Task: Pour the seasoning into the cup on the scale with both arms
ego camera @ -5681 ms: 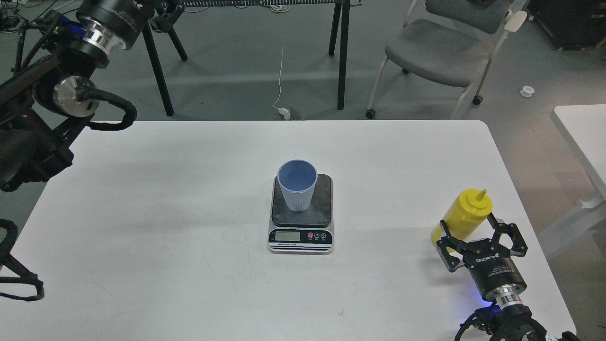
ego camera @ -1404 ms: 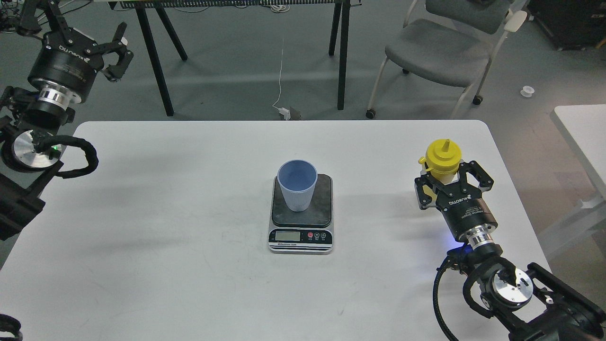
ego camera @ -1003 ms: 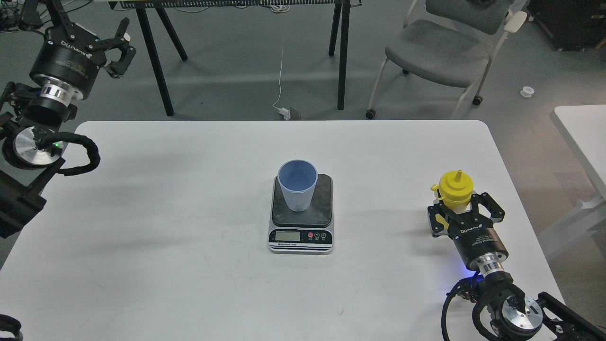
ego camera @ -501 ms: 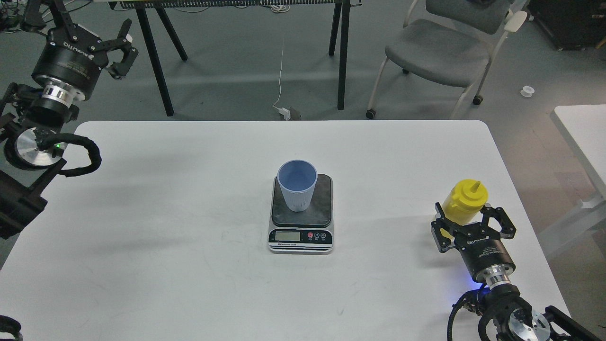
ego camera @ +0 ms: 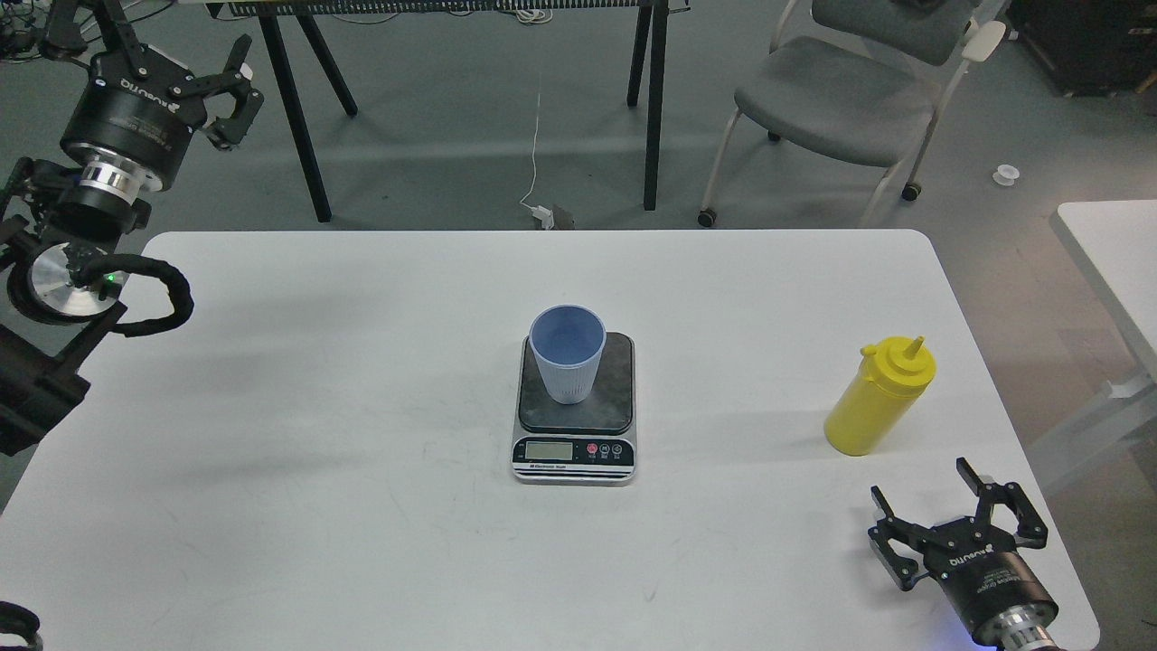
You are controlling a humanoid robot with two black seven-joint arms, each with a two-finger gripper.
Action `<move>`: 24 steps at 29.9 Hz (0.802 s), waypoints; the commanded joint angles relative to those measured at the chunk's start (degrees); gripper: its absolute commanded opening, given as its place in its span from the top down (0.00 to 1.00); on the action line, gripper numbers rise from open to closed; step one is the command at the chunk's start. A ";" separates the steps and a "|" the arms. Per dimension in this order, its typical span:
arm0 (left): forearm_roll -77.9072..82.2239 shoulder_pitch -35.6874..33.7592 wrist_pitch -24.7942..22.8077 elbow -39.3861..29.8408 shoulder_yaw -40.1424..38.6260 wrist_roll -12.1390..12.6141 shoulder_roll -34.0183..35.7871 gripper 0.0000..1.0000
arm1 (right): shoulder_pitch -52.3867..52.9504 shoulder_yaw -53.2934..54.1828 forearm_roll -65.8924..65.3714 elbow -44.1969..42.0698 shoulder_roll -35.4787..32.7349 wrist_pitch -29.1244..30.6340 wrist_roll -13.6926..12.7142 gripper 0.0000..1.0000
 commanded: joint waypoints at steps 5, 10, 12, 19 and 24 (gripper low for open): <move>-0.69 1.08 -0.77 0.49 -0.60 -0.03 0.50 0.01 | -0.74 9.03 -2.10 -0.52 -12.07 -0.01 -0.25 0.01; -1.57 3.62 -2.93 1.89 -1.04 -0.21 0.41 0.01 | 11.63 10.37 -2.72 -6.31 -14.98 -0.01 -0.60 0.01; -3.50 4.77 -2.93 2.68 -1.04 -0.21 0.32 0.01 | 18.75 10.28 -2.72 -10.18 -14.54 -0.01 0.10 0.01; -6.32 6.35 -2.93 4.71 -1.04 -0.30 0.24 0.01 | 43.61 3.36 -4.29 -28.62 -12.26 -0.01 -0.69 0.01; -6.32 6.62 -2.93 4.80 -1.04 -0.30 0.23 0.01 | 59.36 -6.58 -4.48 -43.38 -5.51 -0.01 -0.51 0.01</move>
